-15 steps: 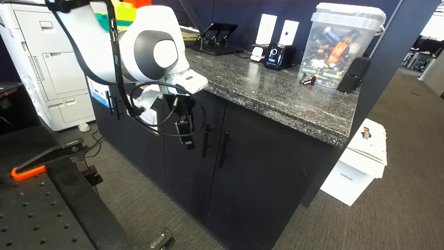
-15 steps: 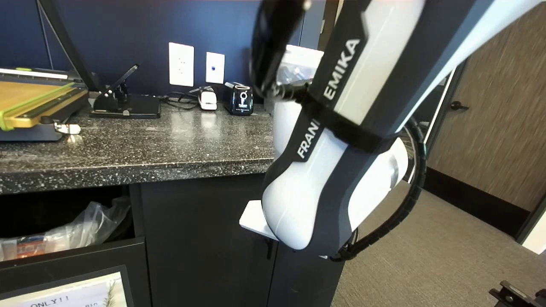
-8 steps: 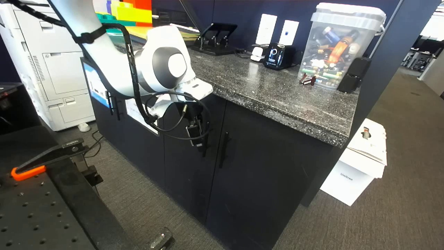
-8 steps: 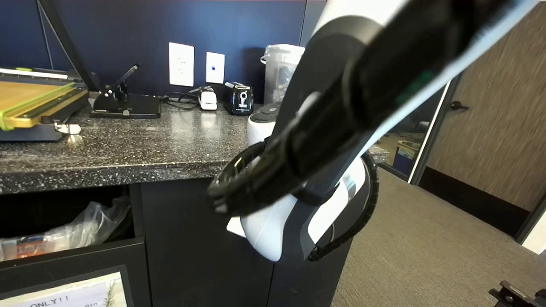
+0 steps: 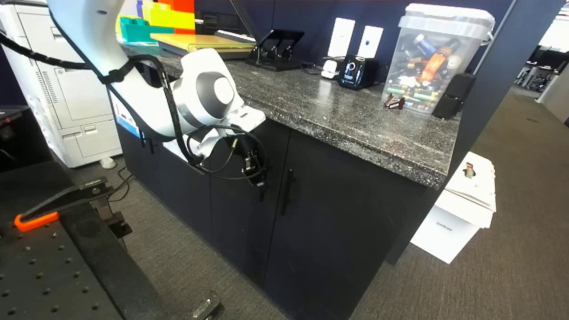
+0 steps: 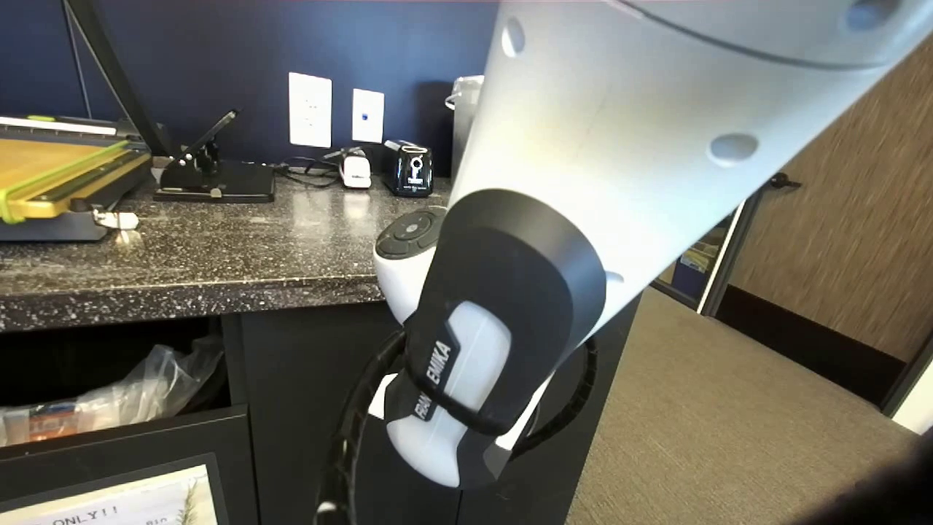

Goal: Open the left cabinet door.

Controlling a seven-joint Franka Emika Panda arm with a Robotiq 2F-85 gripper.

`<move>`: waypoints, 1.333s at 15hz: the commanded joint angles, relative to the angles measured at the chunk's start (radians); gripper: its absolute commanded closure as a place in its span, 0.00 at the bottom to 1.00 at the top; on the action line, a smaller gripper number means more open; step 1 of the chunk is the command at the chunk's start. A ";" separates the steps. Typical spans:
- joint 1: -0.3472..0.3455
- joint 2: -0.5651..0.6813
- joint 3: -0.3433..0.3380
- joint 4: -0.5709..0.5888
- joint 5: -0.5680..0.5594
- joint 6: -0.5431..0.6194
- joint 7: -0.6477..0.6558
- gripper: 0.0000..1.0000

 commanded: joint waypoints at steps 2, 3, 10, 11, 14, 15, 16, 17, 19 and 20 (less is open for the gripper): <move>0.046 0.041 -0.055 0.042 -0.042 -0.032 0.080 0.87; 0.059 0.040 -0.064 0.033 -0.050 -0.028 0.090 0.92; 0.119 0.036 -0.111 -0.017 -0.113 -0.109 0.177 0.96; 0.075 -0.017 -0.028 -0.045 -0.124 -0.133 0.100 0.96; 0.020 -0.119 0.071 -0.113 -0.146 -0.054 -0.016 0.96; 0.006 -0.163 0.086 -0.143 -0.149 -0.002 -0.053 0.96; -0.011 -0.190 0.102 -0.159 -0.148 0.013 -0.087 0.96; -0.027 -0.231 0.114 -0.188 -0.148 0.047 -0.127 0.96; -0.055 -0.274 0.150 -0.248 -0.140 0.106 -0.202 0.96; -0.064 -0.285 0.170 -0.275 -0.133 0.132 -0.236 0.96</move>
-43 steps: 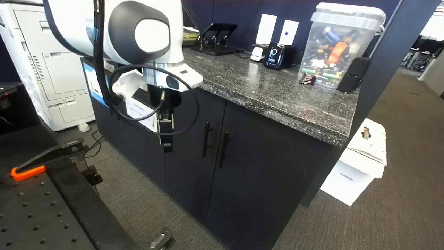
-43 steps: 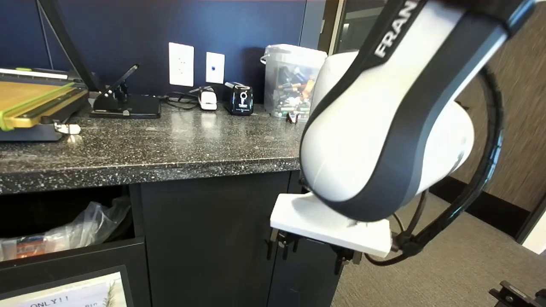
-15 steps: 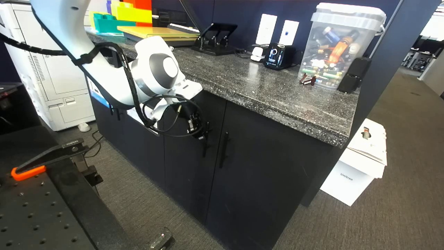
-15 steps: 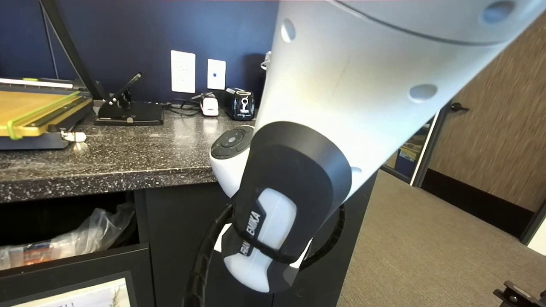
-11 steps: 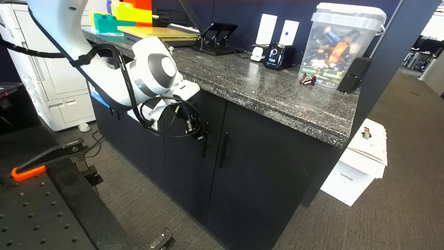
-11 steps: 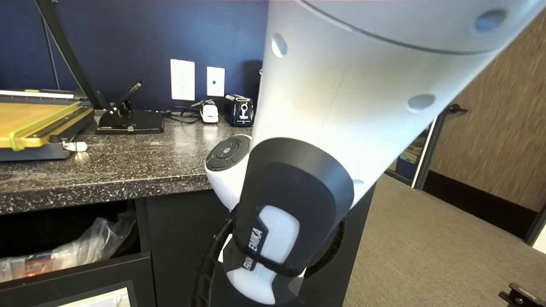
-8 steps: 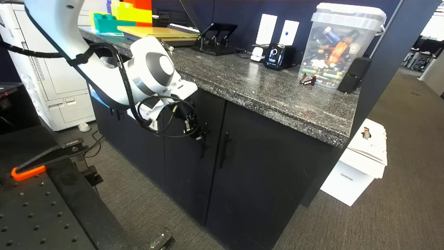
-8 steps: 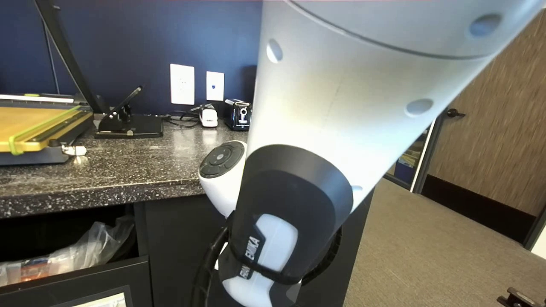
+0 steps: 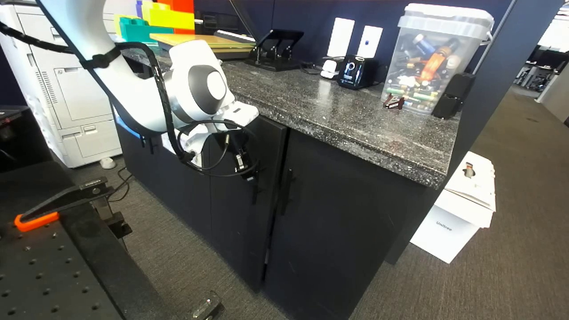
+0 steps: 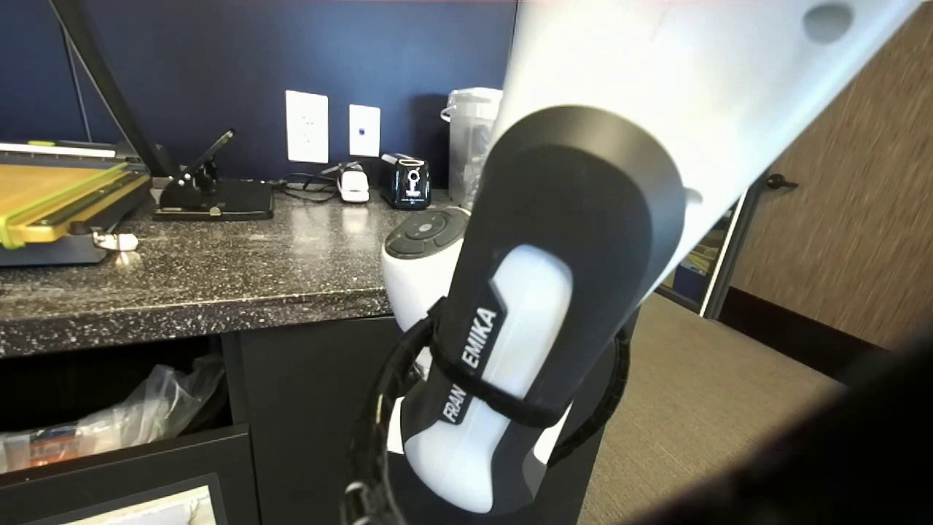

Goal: Open the left cabinet door.

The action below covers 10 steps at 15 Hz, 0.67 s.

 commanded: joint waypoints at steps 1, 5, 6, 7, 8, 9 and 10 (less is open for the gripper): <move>-0.014 -0.173 0.092 -0.180 -0.014 0.084 -0.158 0.96; 0.022 -0.229 0.137 -0.289 0.010 0.109 -0.256 0.96; 0.027 -0.254 0.149 -0.317 0.011 0.094 -0.285 0.96; 0.032 -0.282 0.163 -0.346 0.012 0.074 -0.316 0.96; 0.034 -0.309 0.182 -0.369 0.013 0.051 -0.348 0.96; 0.022 -0.333 0.208 -0.385 0.013 0.023 -0.388 0.96; 0.010 -0.357 0.238 -0.397 0.014 -0.011 -0.425 0.96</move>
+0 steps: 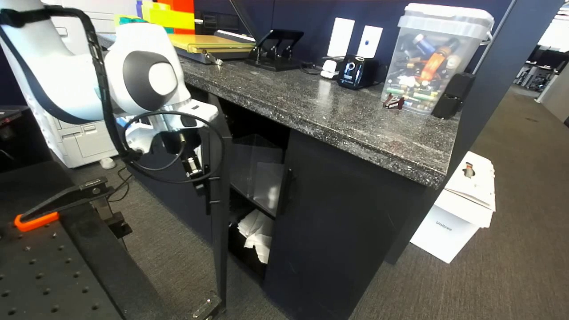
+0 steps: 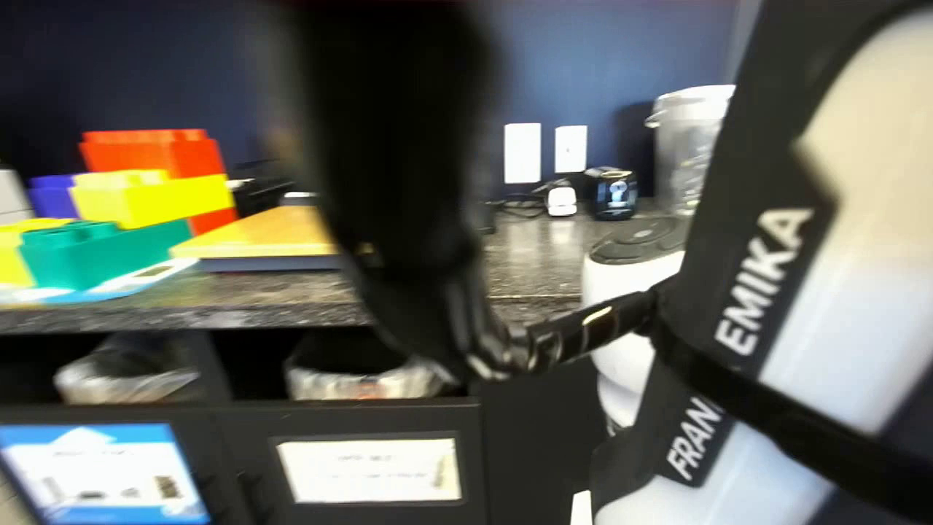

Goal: Open the left cabinet door.

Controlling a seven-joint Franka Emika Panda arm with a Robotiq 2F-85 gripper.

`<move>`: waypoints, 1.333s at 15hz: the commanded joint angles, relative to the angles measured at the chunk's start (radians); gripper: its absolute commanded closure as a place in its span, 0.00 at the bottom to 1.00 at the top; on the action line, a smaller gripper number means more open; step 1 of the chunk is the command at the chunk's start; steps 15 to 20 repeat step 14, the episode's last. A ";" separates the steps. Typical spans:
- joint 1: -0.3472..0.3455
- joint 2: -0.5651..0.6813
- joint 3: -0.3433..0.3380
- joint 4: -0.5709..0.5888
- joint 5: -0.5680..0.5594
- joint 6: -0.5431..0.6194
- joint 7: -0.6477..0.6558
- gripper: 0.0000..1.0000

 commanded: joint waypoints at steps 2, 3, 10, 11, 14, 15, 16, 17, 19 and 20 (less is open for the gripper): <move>-0.054 -0.170 0.167 -0.049 0.016 -0.125 -0.205 0.96; -0.077 -0.186 0.206 -0.038 0.020 -0.163 -0.253 0.96; -0.217 -0.267 0.373 0.037 0.047 -0.592 -0.528 0.46; -0.191 -0.246 0.349 0.014 0.020 -0.476 -0.456 0.38; -0.202 -0.248 0.354 0.020 0.018 -0.494 -0.462 0.41; -0.202 -0.248 0.354 0.020 0.018 -0.494 -0.462 0.41; -0.202 -0.248 0.354 0.020 0.018 -0.494 -0.462 0.41; -0.202 -0.248 0.354 0.020 0.018 -0.494 -0.462 0.41; -0.202 -0.248 0.354 0.020 0.018 -0.494 -0.462 0.41; -0.202 -0.248 0.354 0.020 0.018 -0.494 -0.462 0.41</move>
